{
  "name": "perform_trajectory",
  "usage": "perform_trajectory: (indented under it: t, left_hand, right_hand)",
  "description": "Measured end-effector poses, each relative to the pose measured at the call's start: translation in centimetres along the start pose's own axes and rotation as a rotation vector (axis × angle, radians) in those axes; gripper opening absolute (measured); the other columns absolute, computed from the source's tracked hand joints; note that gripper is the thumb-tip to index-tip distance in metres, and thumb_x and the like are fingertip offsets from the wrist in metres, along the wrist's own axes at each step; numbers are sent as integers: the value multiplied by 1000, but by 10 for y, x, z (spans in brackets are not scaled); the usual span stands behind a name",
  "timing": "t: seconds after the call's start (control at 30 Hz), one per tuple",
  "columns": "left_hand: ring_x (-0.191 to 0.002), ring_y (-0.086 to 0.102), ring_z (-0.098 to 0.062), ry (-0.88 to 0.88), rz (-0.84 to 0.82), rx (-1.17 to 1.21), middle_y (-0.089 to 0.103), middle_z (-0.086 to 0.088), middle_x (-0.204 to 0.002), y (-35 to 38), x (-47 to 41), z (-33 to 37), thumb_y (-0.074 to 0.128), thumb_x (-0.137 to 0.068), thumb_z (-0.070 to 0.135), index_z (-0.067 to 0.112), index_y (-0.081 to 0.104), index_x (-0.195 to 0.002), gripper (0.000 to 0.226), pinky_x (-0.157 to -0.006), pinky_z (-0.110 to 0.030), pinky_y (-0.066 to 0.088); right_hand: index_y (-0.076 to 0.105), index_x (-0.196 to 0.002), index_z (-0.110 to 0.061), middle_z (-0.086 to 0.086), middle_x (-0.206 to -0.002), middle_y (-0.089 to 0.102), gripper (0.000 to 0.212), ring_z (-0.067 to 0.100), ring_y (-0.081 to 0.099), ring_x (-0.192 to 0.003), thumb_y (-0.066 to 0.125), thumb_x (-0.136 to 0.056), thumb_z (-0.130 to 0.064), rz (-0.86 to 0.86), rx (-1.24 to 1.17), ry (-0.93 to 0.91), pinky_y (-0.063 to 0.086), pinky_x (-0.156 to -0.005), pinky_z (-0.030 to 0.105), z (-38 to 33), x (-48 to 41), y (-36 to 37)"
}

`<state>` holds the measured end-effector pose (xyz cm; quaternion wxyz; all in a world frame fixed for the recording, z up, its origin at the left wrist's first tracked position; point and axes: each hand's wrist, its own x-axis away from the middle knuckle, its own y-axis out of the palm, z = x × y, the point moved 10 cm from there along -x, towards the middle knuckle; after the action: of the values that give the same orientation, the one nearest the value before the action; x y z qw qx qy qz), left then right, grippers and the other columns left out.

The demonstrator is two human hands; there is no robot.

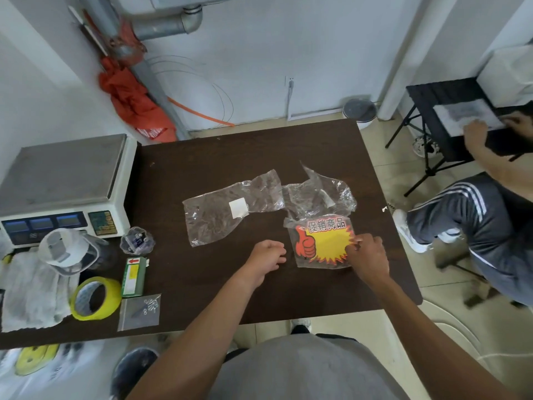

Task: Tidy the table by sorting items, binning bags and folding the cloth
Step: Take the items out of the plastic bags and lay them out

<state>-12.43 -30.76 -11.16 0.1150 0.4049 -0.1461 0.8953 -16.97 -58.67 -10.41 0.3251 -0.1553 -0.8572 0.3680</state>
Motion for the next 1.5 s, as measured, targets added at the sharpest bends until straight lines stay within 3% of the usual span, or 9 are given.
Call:
perform_trajectory:
  t: [0.13,0.23,0.37,0.63,0.83,1.03,1.2,1.37,1.5]
  left_hand:
    - [-107,69,-22,-26,-5,-14,69,-10,-116,22,-4,-1,61,-97,13,12,63,-119,22,-100,-39,53]
    - [-95,66,-18,-30,7,-21,67,-8,-103,25,-5,2,61,-96,11,19,61,-96,7,-100,-39,52]
    - [-88,63,-18,-48,50,9,63,-8,-95,19,-6,-1,56,-97,10,18,59,-78,21,-88,-35,53]
    - [-88,67,-19,-122,2,78,67,-6,-93,15,1,-28,59,-96,15,12,67,-94,9,-95,-38,55]
    - [-88,71,-22,-172,-2,69,70,-9,-99,0,9,-47,65,-94,19,5,69,-108,20,-90,-37,58]
    - [-78,75,-26,-199,63,134,65,-18,-115,-31,20,-59,65,-93,14,1,55,-121,33,-78,-38,64]
    - [-79,74,-33,-225,35,179,63,-20,-111,-57,34,-71,65,-90,11,2,56,-96,14,-87,-44,60]
    - [-79,73,-29,-260,36,73,60,-19,-123,-83,47,-83,60,-97,23,8,45,-123,33,-86,-44,60]
    - [-101,72,-30,-217,63,4,60,-16,-123,-98,52,-90,58,-98,26,9,44,-124,34,-96,-44,55]
  right_hand:
    - [57,-128,-10,15,-125,58,41,34,57,-112,58,-91,-28,-2,-87,10,46,-94,44,14,-7,-3]
    - [51,-137,-10,13,-128,63,50,32,59,-118,60,-94,-35,-55,-173,85,45,-98,44,19,-11,1]
    - [48,-140,-10,14,-129,62,54,34,57,-122,62,-94,-33,-100,-216,154,44,-99,42,22,-8,4]
    - [61,-111,-15,8,-91,72,61,26,72,-82,51,-63,-52,-216,-341,142,61,-77,51,61,-36,62]
    - [62,-109,-4,10,-74,72,28,21,71,-60,59,-91,-24,-237,-375,166,61,-63,38,21,6,57]
    - [63,-108,-5,12,-76,67,15,23,64,-64,57,-95,-12,-287,-483,204,56,-63,32,4,35,73]
    - [64,-105,-4,13,-78,65,13,22,60,-65,57,-96,-10,-380,-512,173,52,-63,33,-27,61,101]
    - [65,-94,-9,13,-84,70,8,21,63,-64,61,-94,-15,-345,-417,95,57,-71,45,-59,76,126]
    - [63,-113,-10,12,-109,62,23,29,62,-98,62,-92,-20,-161,-127,-87,48,-89,40,-76,80,114]
